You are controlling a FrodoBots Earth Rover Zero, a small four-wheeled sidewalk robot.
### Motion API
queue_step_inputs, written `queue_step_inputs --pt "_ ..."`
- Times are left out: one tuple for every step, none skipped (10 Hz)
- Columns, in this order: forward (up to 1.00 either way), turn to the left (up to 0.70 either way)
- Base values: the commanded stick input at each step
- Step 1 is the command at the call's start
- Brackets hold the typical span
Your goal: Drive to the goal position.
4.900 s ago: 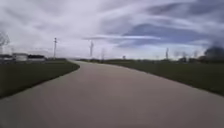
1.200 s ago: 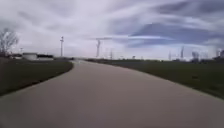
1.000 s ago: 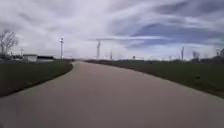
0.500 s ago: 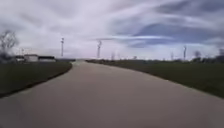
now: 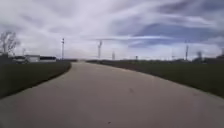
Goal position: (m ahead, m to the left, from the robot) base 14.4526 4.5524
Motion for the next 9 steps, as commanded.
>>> queue_step_inputs --pt "1.0 0.0" --pt "1.0 0.0" --pt "1.0 0.0" --pt "1.0 0.0" --pt "1.0 0.0" --pt "1.0 0.0" --pt "1.0 0.0" --pt "1.0 0.0" --pt "1.0 0.0"
